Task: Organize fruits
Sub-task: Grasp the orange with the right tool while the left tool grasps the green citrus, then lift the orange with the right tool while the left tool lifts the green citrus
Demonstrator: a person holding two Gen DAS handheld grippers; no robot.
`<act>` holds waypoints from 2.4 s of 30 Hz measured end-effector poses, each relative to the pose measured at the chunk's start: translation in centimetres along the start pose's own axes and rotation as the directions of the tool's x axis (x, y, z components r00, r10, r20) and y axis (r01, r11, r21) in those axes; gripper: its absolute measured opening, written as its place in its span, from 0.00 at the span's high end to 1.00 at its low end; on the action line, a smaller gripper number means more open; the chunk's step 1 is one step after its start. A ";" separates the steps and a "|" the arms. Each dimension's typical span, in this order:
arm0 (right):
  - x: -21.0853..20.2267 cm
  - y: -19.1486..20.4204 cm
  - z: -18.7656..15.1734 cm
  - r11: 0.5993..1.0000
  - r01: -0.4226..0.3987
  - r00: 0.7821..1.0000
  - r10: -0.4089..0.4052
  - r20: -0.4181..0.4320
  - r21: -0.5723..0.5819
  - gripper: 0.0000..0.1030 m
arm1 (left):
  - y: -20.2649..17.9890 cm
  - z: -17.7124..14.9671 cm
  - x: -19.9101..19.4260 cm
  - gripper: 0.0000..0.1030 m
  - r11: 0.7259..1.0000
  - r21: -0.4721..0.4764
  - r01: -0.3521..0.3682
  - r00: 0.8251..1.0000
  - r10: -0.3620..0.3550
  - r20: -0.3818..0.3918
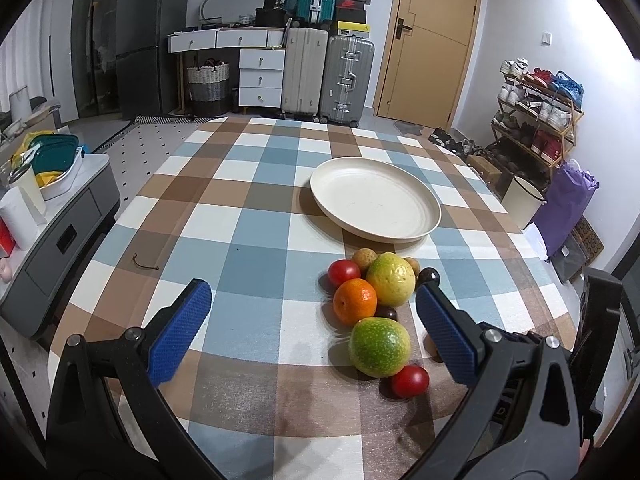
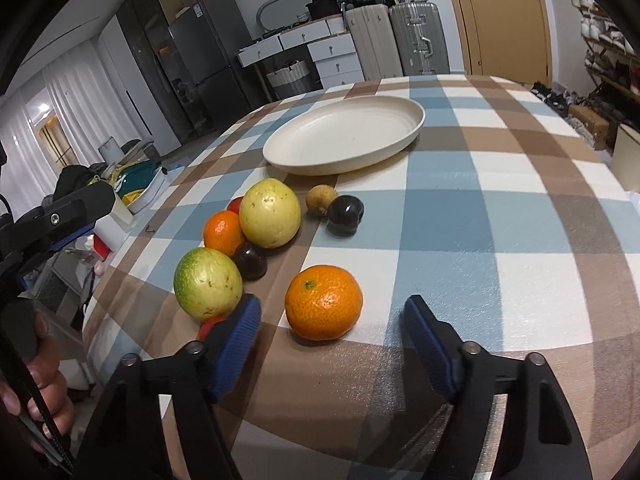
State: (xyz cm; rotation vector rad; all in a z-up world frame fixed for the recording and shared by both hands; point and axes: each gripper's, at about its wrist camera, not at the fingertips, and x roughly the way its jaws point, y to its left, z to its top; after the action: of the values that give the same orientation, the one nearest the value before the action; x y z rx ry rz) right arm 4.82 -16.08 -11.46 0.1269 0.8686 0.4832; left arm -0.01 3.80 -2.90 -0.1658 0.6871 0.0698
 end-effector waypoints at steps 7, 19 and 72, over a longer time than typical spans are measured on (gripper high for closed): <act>0.3 -0.1 -0.2 0.999 -0.042 0.999 0.042 -0.003 -0.007 0.61 | 0.9 0.0 0.4 0.01 1.000 -0.018 -0.009 1.000 0.008 -0.013; -0.8 -0.4 -0.4 0.998 -0.055 0.998 0.055 0.036 0.007 0.62 | 1.8 -1.0 1.7 0.01 0.997 -0.035 0.072 0.994 -0.075 -0.075; -2.5 -1.0 -0.6 0.998 -0.061 0.993 0.060 0.097 0.002 0.61 | -1.6 -3.0 6.3 0.54 0.912 -0.062 0.406 0.886 -0.409 -0.218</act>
State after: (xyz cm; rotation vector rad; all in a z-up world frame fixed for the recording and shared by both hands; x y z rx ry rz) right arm 3.32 -18.14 -10.39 0.1803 0.7727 0.5272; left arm 3.18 1.77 -8.96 -0.3337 0.8675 -0.3550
